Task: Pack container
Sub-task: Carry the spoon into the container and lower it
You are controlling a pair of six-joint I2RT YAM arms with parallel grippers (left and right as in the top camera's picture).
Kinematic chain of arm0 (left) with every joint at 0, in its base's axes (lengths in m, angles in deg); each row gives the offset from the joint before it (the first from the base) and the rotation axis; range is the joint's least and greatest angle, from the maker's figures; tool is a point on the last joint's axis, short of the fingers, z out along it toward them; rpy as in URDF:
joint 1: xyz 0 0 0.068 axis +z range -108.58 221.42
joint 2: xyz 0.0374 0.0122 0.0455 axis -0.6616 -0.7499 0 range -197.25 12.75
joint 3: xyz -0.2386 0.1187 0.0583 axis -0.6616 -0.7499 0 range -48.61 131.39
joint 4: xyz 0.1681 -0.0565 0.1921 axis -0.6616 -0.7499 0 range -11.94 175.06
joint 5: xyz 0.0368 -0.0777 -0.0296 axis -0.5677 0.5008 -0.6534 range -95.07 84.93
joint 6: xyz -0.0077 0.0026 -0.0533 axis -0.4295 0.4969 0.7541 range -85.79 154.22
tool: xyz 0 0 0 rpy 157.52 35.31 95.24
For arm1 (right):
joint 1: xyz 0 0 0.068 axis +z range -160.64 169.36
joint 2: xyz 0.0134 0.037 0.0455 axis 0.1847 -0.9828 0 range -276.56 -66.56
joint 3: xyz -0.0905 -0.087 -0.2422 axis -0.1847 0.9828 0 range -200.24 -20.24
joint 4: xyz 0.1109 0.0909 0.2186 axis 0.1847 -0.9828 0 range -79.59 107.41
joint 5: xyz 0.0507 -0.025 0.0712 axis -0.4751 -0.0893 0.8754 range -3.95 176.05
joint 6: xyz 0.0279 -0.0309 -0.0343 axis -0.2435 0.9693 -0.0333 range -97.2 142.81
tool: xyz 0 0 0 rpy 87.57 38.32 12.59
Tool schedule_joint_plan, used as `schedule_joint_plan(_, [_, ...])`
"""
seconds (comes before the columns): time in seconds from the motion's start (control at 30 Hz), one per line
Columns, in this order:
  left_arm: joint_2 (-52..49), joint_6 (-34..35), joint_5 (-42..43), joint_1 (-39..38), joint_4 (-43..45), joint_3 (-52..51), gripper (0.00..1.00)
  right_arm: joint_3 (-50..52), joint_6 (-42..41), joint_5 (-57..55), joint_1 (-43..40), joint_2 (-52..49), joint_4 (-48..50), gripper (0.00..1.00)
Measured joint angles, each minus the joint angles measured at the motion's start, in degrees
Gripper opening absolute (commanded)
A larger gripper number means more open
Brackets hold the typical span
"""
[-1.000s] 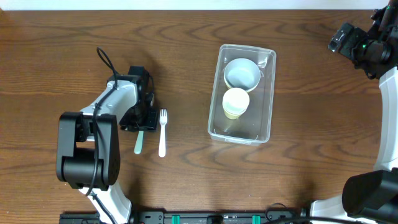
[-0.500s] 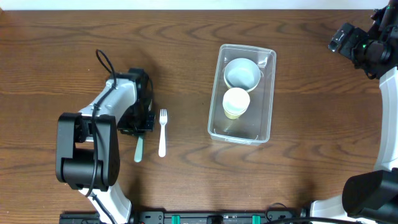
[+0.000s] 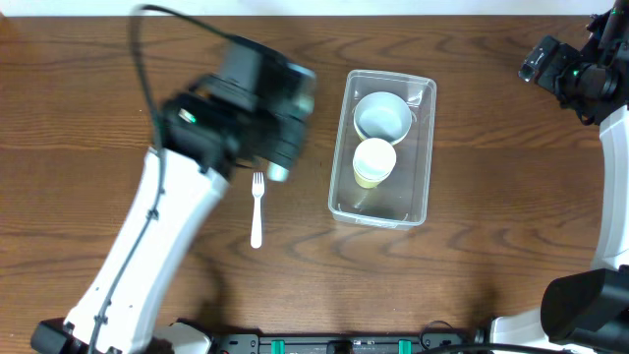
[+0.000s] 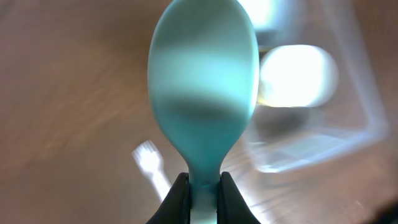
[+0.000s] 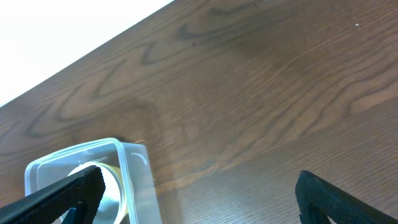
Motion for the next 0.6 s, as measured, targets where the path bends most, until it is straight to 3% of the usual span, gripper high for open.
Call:
schedule_joint_plan(0.27, [-9.4,-7.9,0.8,-16.6,11.1,-1.6,0.06,0.0,0.0,0.0,0.0,0.0,0.0,0.99])
schedule_joint_plan(0.6, [-22.9,-12.4,0.8,-21.6,16.2,-2.4,0.06,0.0,0.0,0.0,0.0,0.0,0.0,0.99])
